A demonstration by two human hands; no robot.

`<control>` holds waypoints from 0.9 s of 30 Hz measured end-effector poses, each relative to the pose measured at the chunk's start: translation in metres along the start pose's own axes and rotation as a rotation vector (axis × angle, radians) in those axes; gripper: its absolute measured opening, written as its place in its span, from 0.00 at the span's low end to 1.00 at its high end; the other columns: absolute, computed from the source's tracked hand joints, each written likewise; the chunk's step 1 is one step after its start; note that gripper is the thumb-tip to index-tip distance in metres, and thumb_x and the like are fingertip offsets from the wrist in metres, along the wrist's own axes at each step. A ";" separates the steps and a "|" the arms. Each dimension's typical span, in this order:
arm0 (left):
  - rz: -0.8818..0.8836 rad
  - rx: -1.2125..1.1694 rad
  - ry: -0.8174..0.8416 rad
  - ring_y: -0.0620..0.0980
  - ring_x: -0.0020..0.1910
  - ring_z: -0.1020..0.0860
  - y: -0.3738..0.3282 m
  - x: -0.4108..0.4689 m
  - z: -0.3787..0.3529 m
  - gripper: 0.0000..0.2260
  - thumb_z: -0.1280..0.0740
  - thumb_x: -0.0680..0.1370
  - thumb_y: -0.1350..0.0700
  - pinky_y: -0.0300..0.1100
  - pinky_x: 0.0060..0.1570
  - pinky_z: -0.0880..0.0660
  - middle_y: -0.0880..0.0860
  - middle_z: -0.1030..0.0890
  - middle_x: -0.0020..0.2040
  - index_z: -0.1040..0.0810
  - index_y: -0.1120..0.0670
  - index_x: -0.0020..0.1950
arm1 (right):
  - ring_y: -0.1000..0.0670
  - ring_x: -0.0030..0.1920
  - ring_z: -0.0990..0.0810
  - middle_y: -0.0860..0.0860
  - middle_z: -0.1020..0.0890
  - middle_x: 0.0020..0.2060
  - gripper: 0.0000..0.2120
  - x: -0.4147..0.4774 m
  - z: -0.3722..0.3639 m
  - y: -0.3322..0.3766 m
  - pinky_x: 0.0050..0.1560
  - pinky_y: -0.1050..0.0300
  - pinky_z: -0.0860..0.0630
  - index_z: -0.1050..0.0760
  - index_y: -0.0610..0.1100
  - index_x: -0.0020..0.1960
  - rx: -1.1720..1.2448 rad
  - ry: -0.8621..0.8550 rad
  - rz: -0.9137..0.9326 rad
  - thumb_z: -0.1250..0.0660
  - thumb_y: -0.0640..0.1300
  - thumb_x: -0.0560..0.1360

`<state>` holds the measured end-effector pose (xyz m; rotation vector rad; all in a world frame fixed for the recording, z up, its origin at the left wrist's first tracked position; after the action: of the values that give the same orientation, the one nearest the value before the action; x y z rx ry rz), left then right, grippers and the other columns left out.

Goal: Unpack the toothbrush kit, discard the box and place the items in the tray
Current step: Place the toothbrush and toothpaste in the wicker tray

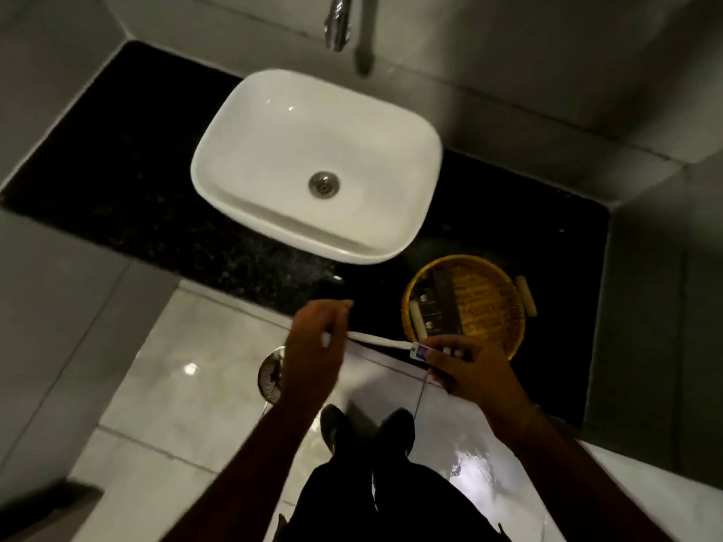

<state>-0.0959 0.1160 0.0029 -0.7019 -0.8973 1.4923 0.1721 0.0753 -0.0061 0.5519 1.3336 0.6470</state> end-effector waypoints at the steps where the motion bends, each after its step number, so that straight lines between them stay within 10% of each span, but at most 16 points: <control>1: -0.117 0.025 0.123 0.47 0.56 0.18 -0.035 0.006 -0.026 0.12 0.35 0.86 0.53 0.41 0.61 0.24 0.51 0.13 0.56 0.13 0.54 0.61 | 0.46 0.42 0.12 0.39 0.12 0.51 0.06 -0.001 0.013 0.004 0.37 0.62 0.17 0.12 0.44 0.51 -0.010 -0.021 0.009 0.23 0.37 0.75; 7: -0.417 0.195 0.675 0.51 0.48 0.14 -0.135 0.013 -0.142 0.14 0.35 0.82 0.49 0.51 0.52 0.18 0.50 0.11 0.50 0.11 0.51 0.57 | 0.46 0.48 0.12 0.48 0.13 0.49 0.06 -0.016 0.090 0.033 0.41 0.64 0.16 0.14 0.46 0.51 -0.028 -0.082 0.145 0.24 0.37 0.76; 14: -0.086 0.121 0.937 0.48 0.44 0.14 -0.136 0.010 -0.202 0.07 0.29 0.84 0.50 0.50 0.49 0.16 0.46 0.14 0.44 0.11 0.48 0.55 | 0.46 0.54 0.15 0.46 0.16 0.57 0.16 -0.007 0.145 0.028 0.42 0.61 0.15 0.18 0.43 0.58 0.169 -0.114 0.163 0.22 0.34 0.73; 21: 0.338 0.032 0.808 0.51 0.51 0.11 -0.090 0.014 -0.219 0.07 0.25 0.81 0.51 0.47 0.54 0.14 0.52 0.11 0.52 0.11 0.51 0.56 | 0.51 0.45 0.13 0.48 0.14 0.48 0.17 0.010 0.174 0.003 0.33 0.65 0.18 0.22 0.40 0.59 0.365 -0.285 0.073 0.22 0.36 0.73; 27: 0.627 -0.005 0.615 0.50 0.42 0.14 -0.054 0.020 -0.240 0.04 0.28 0.83 0.58 0.32 0.29 0.20 0.55 0.13 0.48 0.15 0.58 0.55 | 0.52 0.45 0.18 0.47 0.17 0.50 0.04 0.028 0.173 -0.024 0.37 0.63 0.23 0.20 0.42 0.55 0.220 -0.274 -0.016 0.32 0.37 0.81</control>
<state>0.1325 0.1694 -0.0748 -1.4375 -0.2044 1.6512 0.3490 0.0779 -0.0155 0.7785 1.1541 0.3960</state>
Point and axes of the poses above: each hand's wrist, its own x-axis towards the middle knuckle, its own z-axis out of the back of the hand, y = z × x, the point moved 9 cm from there along x, towards the middle knuckle
